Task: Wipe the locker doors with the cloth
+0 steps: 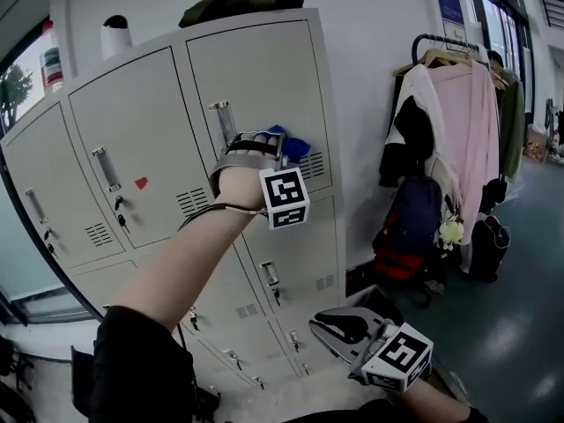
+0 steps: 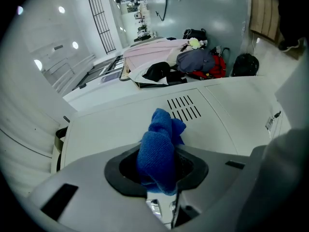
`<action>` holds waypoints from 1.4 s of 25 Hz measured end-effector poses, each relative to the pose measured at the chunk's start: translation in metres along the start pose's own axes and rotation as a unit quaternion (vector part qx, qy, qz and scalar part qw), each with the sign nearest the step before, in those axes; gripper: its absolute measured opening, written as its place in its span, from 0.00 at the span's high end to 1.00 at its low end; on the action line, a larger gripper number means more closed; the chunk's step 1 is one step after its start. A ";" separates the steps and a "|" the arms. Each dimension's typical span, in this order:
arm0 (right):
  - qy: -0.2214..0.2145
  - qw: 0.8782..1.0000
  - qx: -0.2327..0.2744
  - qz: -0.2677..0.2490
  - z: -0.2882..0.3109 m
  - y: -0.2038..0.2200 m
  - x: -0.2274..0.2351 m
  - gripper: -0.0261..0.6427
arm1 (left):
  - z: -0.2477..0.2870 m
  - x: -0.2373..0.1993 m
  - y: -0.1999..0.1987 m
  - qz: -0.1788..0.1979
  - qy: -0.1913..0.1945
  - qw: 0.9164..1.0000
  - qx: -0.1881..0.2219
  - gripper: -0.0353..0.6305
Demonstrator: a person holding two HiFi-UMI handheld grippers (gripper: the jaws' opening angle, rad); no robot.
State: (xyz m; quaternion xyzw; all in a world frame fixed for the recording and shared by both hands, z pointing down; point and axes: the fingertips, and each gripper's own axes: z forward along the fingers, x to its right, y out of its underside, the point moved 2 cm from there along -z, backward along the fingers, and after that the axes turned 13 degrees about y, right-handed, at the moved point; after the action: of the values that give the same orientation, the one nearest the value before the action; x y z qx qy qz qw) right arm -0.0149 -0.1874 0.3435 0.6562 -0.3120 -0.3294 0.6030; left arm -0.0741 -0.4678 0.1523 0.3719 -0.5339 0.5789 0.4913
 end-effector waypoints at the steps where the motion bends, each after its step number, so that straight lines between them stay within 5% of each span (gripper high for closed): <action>1: -0.002 1.000 -0.001 0.001 0.001 0.000 -0.003 0.88 | 0.000 0.005 0.003 0.000 0.003 1.000 -0.001 0.78; 9: 0.006 1.000 -0.004 -0.005 0.001 0.005 -0.004 0.88 | 0.015 0.021 -0.014 -0.002 0.007 1.000 0.011 0.78; 20: 0.041 0.999 -0.009 0.003 -0.014 0.011 0.009 0.88 | 0.042 0.057 -0.086 0.059 0.016 0.998 0.033 0.78; 27: 0.011 1.000 -0.014 -0.009 0.000 0.006 -0.016 0.88 | -0.009 0.080 -0.051 0.066 0.008 0.997 0.049 0.78; 35: -0.030 0.999 -0.013 -0.014 0.021 -0.001 -0.045 0.88 | -0.007 0.098 0.023 0.047 0.026 0.999 -0.001 0.78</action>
State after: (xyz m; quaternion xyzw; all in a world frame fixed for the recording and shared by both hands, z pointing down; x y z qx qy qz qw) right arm -0.0582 -0.1629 0.3438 0.6425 -0.3163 -0.3616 0.5970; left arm -0.1189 -0.4431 0.2389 0.3309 -0.5379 0.6106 0.4779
